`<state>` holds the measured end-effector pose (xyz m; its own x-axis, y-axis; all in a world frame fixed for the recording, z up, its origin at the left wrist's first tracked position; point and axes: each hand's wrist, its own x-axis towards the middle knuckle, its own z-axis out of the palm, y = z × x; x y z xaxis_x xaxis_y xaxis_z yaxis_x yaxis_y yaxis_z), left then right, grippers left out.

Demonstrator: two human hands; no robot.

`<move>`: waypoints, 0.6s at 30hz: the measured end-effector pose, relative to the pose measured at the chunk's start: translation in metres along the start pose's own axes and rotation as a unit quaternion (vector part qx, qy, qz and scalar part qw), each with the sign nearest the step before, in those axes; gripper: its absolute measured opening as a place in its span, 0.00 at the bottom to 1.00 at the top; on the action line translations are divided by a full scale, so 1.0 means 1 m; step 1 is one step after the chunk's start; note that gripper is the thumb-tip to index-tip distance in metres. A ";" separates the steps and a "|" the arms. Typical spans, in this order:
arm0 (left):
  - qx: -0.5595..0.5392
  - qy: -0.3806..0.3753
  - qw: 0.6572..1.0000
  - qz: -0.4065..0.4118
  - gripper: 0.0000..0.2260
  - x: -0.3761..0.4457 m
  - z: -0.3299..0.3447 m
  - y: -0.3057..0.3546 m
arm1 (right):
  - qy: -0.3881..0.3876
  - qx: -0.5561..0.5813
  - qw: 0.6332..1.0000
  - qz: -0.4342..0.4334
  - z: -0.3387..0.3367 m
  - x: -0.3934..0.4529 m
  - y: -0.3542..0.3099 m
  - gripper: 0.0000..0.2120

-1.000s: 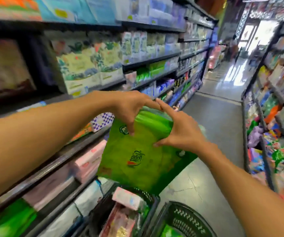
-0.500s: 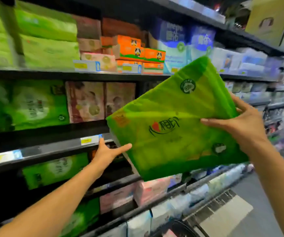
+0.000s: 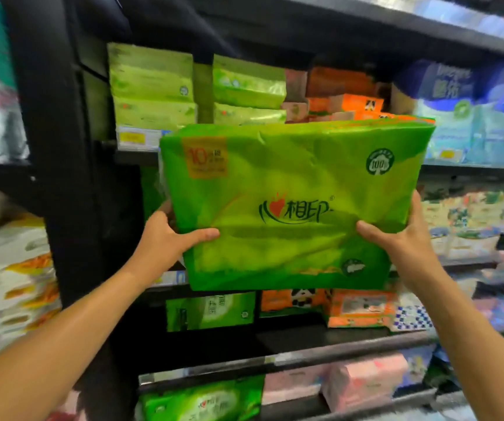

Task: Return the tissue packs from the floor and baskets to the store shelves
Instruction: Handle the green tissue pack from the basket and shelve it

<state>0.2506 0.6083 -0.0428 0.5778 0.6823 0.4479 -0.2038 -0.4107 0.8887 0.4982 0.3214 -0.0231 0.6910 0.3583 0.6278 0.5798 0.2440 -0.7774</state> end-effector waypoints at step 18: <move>0.075 0.149 0.983 -0.072 0.38 0.057 -0.055 -0.087 | -0.083 -0.054 0.991 0.090 0.153 0.060 0.119 0.32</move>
<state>0.2578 0.7161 -0.0892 0.3312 0.8777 0.3463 -0.0046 -0.3655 0.9308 0.5432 0.5100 -0.0840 0.7114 0.5334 0.4577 0.5028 0.0688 -0.8617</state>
